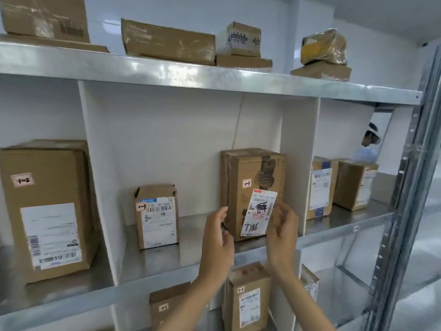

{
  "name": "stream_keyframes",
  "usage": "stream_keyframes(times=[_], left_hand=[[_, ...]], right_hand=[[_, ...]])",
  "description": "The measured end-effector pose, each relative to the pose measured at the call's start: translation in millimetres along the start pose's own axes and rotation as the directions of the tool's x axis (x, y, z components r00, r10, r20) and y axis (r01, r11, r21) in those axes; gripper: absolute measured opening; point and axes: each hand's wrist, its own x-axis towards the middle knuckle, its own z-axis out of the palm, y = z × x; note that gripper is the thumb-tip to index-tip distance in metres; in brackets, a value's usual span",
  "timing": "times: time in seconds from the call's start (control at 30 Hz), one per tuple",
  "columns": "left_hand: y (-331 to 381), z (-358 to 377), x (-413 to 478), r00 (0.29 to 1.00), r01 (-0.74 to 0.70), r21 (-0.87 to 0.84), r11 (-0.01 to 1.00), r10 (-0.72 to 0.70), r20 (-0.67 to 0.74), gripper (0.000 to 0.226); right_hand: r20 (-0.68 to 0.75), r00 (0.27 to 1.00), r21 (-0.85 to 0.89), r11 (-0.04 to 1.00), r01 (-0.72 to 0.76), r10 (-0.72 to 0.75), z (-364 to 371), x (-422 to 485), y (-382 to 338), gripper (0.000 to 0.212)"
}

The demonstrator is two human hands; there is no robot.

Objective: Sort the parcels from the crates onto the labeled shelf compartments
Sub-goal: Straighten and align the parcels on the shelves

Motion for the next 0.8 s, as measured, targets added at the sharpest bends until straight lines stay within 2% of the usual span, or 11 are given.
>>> stream_keyframes(times=[0.07,0.13,0.2,0.33,0.63,0.8], left_hand=[[2.7,18.4,7.9,0.999,0.037,0.007,0.999,-0.037,0.025,0.065],[4.7,34.0,12.8,0.996,0.072,0.003,0.997,-0.072,0.044,0.067],[4.6,46.3,15.2,0.996,0.085,0.02,0.996,-0.086,0.03,0.07],[3.0,61.4,21.4,0.994,0.1,0.075,0.992,-0.096,-0.057,0.068],[-1.9,77.5,21.8,0.971,0.182,0.139,0.973,-0.156,-0.183,0.066],[9.9,78.4,15.2,0.934,0.131,0.135,0.982,-0.077,-0.35,0.055]], right_hand=[[0.016,1.0,-0.009,1.0,-0.006,0.006,-6.5,15.3,8.8,0.055],[0.068,0.997,-0.056,0.998,-0.042,0.046,-10.5,28.6,17.3,0.067],[0.136,0.987,-0.085,0.994,-0.069,0.08,-13.4,38.2,23.5,0.069],[0.27,0.963,-0.025,1.0,-0.004,0.011,-15.1,45.6,30.4,0.058],[0.384,0.923,0.044,0.999,-0.001,-0.016,-29.4,54.2,48.0,0.065],[0.443,0.894,0.031,0.998,0.055,-0.063,-43.4,51.6,48.5,0.065]])
